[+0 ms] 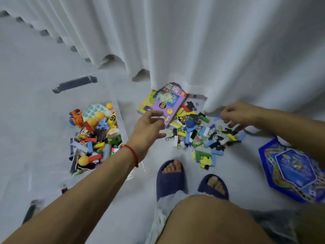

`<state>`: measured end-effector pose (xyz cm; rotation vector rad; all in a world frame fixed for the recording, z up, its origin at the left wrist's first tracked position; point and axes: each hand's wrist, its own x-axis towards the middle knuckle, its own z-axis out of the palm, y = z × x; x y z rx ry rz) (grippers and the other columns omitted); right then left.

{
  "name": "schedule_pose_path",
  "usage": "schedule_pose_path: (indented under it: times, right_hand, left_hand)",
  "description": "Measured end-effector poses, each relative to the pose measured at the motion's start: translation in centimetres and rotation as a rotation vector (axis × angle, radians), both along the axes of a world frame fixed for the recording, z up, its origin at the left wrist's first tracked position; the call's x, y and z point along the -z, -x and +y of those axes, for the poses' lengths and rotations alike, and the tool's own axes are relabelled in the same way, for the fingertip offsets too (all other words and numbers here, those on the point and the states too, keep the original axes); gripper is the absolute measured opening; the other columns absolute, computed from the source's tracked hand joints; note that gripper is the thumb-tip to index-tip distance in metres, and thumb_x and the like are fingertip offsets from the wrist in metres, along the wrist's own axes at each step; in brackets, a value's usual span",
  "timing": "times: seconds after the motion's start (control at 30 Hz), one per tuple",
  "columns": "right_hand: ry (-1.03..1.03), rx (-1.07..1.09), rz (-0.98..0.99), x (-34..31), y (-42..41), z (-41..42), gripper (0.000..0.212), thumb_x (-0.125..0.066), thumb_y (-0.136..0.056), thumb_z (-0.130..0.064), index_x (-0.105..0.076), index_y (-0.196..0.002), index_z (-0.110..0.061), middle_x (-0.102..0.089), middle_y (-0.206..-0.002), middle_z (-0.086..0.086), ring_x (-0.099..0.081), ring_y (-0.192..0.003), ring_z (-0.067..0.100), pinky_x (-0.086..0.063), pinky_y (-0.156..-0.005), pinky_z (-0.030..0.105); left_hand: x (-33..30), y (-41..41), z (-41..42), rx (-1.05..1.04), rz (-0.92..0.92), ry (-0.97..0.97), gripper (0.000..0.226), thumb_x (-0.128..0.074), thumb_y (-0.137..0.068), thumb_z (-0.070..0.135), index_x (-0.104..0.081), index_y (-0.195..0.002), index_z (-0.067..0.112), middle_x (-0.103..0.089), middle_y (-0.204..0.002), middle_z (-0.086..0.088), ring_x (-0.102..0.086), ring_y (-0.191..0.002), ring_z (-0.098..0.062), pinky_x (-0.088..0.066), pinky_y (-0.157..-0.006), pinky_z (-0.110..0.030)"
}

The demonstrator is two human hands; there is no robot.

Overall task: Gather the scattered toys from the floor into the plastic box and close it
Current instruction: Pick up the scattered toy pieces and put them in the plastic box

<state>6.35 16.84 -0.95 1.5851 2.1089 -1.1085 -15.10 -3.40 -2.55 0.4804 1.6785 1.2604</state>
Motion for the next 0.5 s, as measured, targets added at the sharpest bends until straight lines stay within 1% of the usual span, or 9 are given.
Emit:
schedule_pose_path:
  times: [0.03, 0.1, 0.17, 0.23, 0.3, 0.33, 0.4, 0.43, 0.5]
  right_hand:
    - [-0.037, -0.041, -0.072, 1.8, -2.1, 0.3, 0.02, -0.061, -0.094, -0.026, -0.068, -0.106, -0.011, -0.068, -0.11, 0.013, -0.067, -0.095, 0.032, -0.057, -0.075, 0.042]
    - [-0.053, -0.124, -0.186, 5.6, -5.5, 0.5, 0.032, -0.066, -0.091, -0.032, -0.065, -0.119, -0.018, -0.065, -0.122, 0.009, -0.063, -0.096, 0.026, -0.049, -0.073, 0.032]
    - [-0.049, -0.192, -0.212, 9.4, -7.2, -0.3, 0.051, -0.07, -0.088, -0.034, -0.055, -0.135, -0.02, -0.059, -0.131, 0.01, -0.058, -0.106, 0.025, -0.041, -0.079, 0.028]
    - [-0.058, -0.205, -0.165, 13.4, -8.2, -0.6, 0.068, -0.074, -0.085, -0.036, -0.045, -0.145, -0.022, -0.051, -0.141, 0.012, -0.052, -0.122, 0.028, -0.044, -0.092, 0.032]
    - [-0.087, -0.256, -0.122, 17.0, -7.7, -1.2, 0.086, -0.077, -0.08, -0.042, -0.032, -0.152, -0.029, -0.037, -0.151, 0.013, -0.038, -0.135, 0.033, -0.04, -0.107, 0.043]
    - [-0.121, -0.297, -0.11, 18.4, -7.1, -1.5, 0.093, -0.078, -0.078, -0.047, -0.026, -0.154, -0.033, -0.028, -0.156, 0.012, -0.03, -0.14, 0.035, -0.038, -0.11, 0.048]
    - [-0.205, -0.406, -0.127, 20.0, -5.3, -2.1, 0.104, -0.077, -0.073, -0.058, -0.017, -0.155, -0.037, -0.014, -0.16, 0.007, -0.018, -0.145, 0.036, -0.036, -0.109, 0.054]
    - [-0.253, -0.452, -0.149, 20.5, -4.5, -2.5, 0.109, -0.078, -0.069, -0.063, -0.016, -0.154, -0.038, -0.013, -0.159, 0.007, -0.017, -0.145, 0.037, -0.036, -0.107, 0.054]
    - [-0.338, -0.483, -0.175, 21.1, -3.7, -3.5, 0.113, -0.08, -0.06, -0.068, -0.021, -0.15, -0.033, -0.02, -0.153, 0.01, -0.025, -0.14, 0.037, -0.041, -0.102, 0.053]
  left_hand:
    - [1.7, -1.4, 0.9, 0.097, 0.061, 0.063, 0.029, -0.055, -0.09, 0.002, -0.059, -0.115, 0.015, -0.061, -0.113, -0.012, -0.061, -0.094, -0.025, -0.057, -0.089, -0.051]
    - [5.7, -3.4, 3.1, 0.284, 0.225, 0.183, 0.032, -0.062, -0.086, 0.01, -0.058, -0.116, 0.02, -0.061, -0.114, -0.007, -0.062, -0.098, -0.025, -0.056, -0.089, -0.05]
    - [8.8, -4.0, 4.3, 0.447, 0.411, 0.273, 0.04, -0.067, -0.086, 0.016, -0.055, -0.124, 0.021, -0.058, -0.113, 0.0, -0.059, -0.105, -0.024, -0.053, -0.093, -0.04]
    - [12.2, -4.9, 6.3, 0.585, 0.573, 0.336, 0.051, -0.07, -0.086, 0.022, -0.05, -0.133, 0.02, -0.054, -0.119, -0.002, -0.055, -0.11, -0.025, -0.048, -0.092, -0.033]
    - [15.3, -5.6, 7.6, 0.681, 0.728, 0.389, 0.069, -0.074, -0.081, 0.029, -0.041, -0.141, 0.022, -0.048, -0.134, -0.012, -0.048, -0.117, -0.031, -0.046, -0.094, -0.036]
    - [16.7, -5.9, 8.1, 0.722, 0.805, 0.431, 0.078, -0.076, -0.079, 0.034, -0.035, -0.145, 0.024, -0.04, -0.14, -0.015, -0.043, -0.122, -0.034, -0.045, -0.096, -0.04]
    - [18.9, -6.6, 8.6, 0.748, 0.918, 0.496, 0.093, -0.08, -0.075, 0.041, -0.025, -0.149, 0.027, -0.028, -0.144, -0.017, -0.036, -0.125, -0.038, -0.046, -0.095, -0.044]
    - [19.7, -6.9, 8.6, 0.731, 0.956, 0.502, 0.098, -0.082, -0.073, 0.042, -0.024, -0.15, 0.028, -0.026, -0.143, -0.017, -0.036, -0.124, -0.039, -0.048, -0.093, -0.045]
    - [21.0, -7.5, 8.5, 0.67, 1.014, 0.466, 0.099, -0.085, -0.069, 0.043, -0.027, -0.148, 0.029, -0.026, -0.141, -0.015, -0.037, -0.121, -0.037, -0.051, -0.088, -0.045]
